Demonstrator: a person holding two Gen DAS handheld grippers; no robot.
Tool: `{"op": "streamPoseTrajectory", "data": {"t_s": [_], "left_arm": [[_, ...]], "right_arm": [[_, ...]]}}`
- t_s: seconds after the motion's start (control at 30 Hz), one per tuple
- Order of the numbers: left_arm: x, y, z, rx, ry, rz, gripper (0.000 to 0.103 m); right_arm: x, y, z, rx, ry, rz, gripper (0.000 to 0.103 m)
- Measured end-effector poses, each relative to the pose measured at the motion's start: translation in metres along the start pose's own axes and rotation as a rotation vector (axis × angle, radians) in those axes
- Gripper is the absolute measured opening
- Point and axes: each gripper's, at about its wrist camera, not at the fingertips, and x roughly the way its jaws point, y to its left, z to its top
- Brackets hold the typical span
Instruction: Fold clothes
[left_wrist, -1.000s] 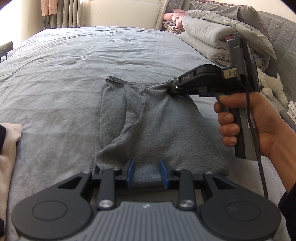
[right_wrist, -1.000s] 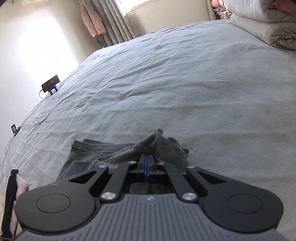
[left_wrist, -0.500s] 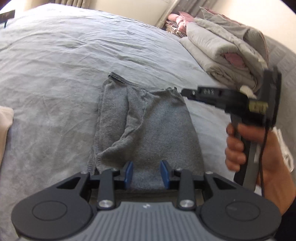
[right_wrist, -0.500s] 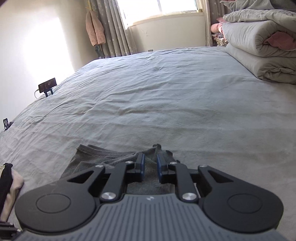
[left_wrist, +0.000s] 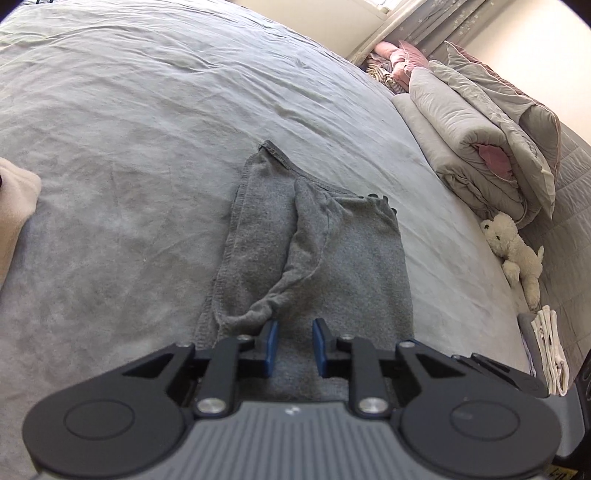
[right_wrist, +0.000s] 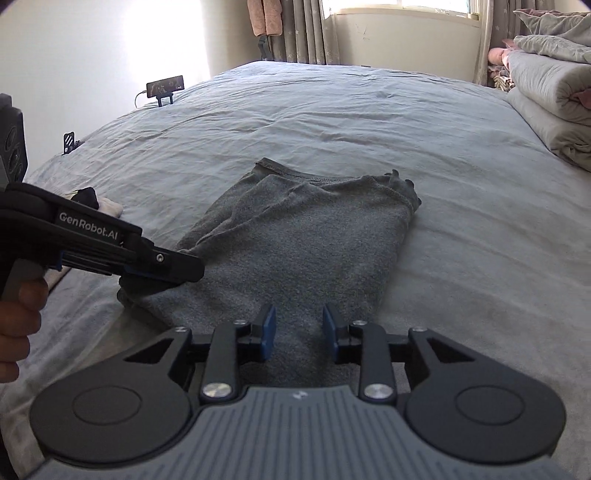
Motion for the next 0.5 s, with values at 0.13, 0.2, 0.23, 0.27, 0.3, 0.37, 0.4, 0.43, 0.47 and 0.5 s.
{"op": "streamPoseTrajectory", "data": {"t_s": [0.13,0.2,0.23,0.27,0.3,0.37,0.4,0.43,0.47,0.5], "left_arm": [[0.001,0.000,-0.002,0.023,-0.003,0.016,0.014],[0.001,0.000,-0.003,0.030,-0.004,0.019,0.013],[0.001,0.000,-0.003,0.034,-0.004,0.021,0.012],[0.001,0.000,-0.003,0.036,-0.005,0.023,0.011],[0.001,-0.001,-0.004,0.037,-0.006,0.027,0.011],[0.001,-0.001,-0.004,0.039,-0.009,0.034,0.011],[0.001,-0.002,-0.004,0.040,-0.010,0.037,0.011],[0.001,-0.003,-0.005,0.042,-0.011,0.041,0.011],[0.001,-0.003,-0.005,0.044,-0.013,0.045,0.011],[0.001,-0.004,-0.005,0.046,-0.013,0.048,0.011]], "right_arm": [[-0.005,0.003,-0.009,0.009,0.011,0.002,0.038],[-0.006,0.005,-0.019,0.009,-0.004,0.003,0.041],[-0.008,0.006,-0.025,0.011,-0.025,-0.001,0.042],[-0.009,0.006,-0.031,0.012,-0.044,-0.005,0.042],[-0.010,0.007,-0.034,0.010,-0.056,-0.011,0.043],[-0.010,0.011,-0.033,0.017,-0.058,-0.032,0.043],[-0.009,0.012,-0.030,0.018,-0.051,-0.039,0.043],[-0.009,0.013,-0.027,0.018,-0.044,-0.045,0.044],[-0.009,0.014,-0.026,0.015,-0.039,-0.049,0.044],[-0.009,0.015,-0.026,0.010,-0.035,-0.052,0.044]]}}
